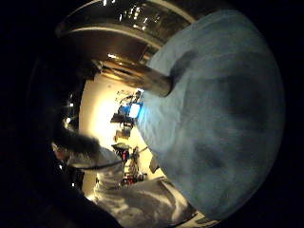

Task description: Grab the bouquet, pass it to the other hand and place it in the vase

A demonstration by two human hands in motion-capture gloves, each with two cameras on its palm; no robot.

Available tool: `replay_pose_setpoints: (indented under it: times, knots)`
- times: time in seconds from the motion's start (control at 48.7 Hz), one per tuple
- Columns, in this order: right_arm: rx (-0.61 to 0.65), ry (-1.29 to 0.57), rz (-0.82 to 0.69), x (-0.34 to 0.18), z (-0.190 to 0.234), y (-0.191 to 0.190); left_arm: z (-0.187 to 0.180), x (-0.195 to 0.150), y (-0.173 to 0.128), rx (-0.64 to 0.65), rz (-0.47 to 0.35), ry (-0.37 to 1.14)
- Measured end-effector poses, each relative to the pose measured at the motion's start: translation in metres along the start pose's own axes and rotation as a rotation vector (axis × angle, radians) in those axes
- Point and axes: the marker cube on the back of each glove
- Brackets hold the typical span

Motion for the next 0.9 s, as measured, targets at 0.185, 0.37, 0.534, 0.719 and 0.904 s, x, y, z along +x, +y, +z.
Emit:
replay_pose_setpoints:
  times: [0.185, 0.37, 0.534, 0.719, 0.904]
  knots:
    - [0.041, 0.074, -0.267, 0.005, -0.049, -0.019, -0.04, 0.015, -0.036, 0.084, -0.018, -0.059]
    - [-0.134, 0.141, -0.151, -0.009, -0.076, -0.004, -0.086, 0.037, -0.063, 0.187, 0.007, -0.121]
    - [-0.007, 0.306, -0.096, -0.014, -0.099, -0.015, -0.108, 0.038, -0.08, 0.252, 0.023, -0.181]
    - [-0.015, 0.248, 0.041, 0.003, -0.122, -0.035, -0.132, 0.042, -0.103, 0.335, 0.066, -0.268]
    - [-0.001, 0.261, 0.045, -0.008, -0.137, -0.044, -0.157, 0.038, -0.127, 0.413, 0.104, -0.355]
